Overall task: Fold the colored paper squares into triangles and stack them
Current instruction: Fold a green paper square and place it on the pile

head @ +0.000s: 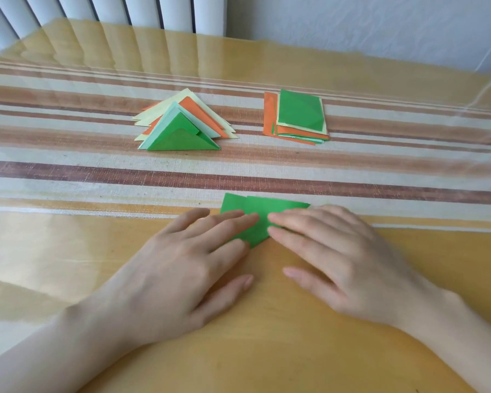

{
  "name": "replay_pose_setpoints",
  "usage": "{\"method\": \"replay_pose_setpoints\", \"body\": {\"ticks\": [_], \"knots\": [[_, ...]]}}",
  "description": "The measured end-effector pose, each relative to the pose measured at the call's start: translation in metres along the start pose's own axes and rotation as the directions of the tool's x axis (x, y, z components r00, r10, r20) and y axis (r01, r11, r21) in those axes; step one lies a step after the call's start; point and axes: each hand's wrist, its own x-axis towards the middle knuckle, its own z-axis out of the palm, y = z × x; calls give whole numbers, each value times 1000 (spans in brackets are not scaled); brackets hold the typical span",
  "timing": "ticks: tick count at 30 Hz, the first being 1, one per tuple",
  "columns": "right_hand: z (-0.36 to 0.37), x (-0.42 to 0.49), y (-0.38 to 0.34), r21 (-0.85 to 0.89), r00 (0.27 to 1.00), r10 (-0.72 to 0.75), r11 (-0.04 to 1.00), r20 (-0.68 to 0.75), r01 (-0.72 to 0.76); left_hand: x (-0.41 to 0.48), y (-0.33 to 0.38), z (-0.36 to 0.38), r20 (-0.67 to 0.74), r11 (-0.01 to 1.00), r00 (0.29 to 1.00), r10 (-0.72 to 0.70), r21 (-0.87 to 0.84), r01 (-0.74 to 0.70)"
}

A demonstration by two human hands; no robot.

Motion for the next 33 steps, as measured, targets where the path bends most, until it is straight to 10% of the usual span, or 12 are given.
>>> {"method": "replay_pose_setpoints", "body": {"ticks": [14, 33], "knots": [[8, -8, -1, 56, 927, 354, 935, -127, -349, 10, 3, 10, -23, 1000, 1000, -10, 23, 11], [12, -10, 9, -31, 926, 326, 941, -192, -337, 31, 16, 8, -42, 961, 999, -23, 273, 34]]}}
